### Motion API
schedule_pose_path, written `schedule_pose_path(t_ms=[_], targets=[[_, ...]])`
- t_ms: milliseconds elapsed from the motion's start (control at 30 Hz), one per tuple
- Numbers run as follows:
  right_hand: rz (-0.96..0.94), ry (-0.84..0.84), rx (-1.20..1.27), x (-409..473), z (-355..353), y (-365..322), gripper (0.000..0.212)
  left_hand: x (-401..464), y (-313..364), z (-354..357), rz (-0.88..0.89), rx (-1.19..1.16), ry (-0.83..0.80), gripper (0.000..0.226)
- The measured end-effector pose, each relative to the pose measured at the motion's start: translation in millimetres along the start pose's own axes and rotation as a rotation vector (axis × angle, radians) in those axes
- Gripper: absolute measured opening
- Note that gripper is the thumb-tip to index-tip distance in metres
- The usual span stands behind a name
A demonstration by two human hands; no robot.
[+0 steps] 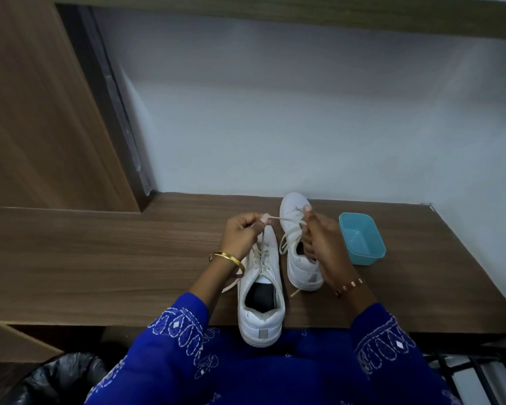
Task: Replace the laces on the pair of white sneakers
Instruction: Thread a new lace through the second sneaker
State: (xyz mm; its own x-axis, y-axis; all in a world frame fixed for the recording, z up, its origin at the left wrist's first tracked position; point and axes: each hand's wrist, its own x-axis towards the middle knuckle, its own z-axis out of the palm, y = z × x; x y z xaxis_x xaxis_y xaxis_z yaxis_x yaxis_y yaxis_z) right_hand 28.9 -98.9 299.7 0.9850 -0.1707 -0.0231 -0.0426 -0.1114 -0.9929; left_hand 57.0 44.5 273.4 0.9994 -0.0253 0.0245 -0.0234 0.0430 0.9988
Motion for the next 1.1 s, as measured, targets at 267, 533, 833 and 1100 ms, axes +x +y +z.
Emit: schedule_pose_path(t_ms=[267,533,833,1100], targets=[[-0.038,-0.138,-0.531,-18.5,-6.4,72.8,0.04,-2.6,-1.0,3.9,-0.002,0.013,-0.01,0.013],[-0.237,-0.145,-0.463,3.0,8.7,12.4,0.014,-2.5,5.2,1.2,0.028,0.044,-0.088,0.019],[-0.116,-0.123,-0.363,6.3,24.5,18.1,0.009,-3.6,5.7,1.7,0.036,-0.014,-0.051,0.018],[-0.132,-0.05,-0.29,8.1,30.5,20.9,0.028,-2.3,10.6,-3.8,0.031,-0.021,-0.082,0.012]])
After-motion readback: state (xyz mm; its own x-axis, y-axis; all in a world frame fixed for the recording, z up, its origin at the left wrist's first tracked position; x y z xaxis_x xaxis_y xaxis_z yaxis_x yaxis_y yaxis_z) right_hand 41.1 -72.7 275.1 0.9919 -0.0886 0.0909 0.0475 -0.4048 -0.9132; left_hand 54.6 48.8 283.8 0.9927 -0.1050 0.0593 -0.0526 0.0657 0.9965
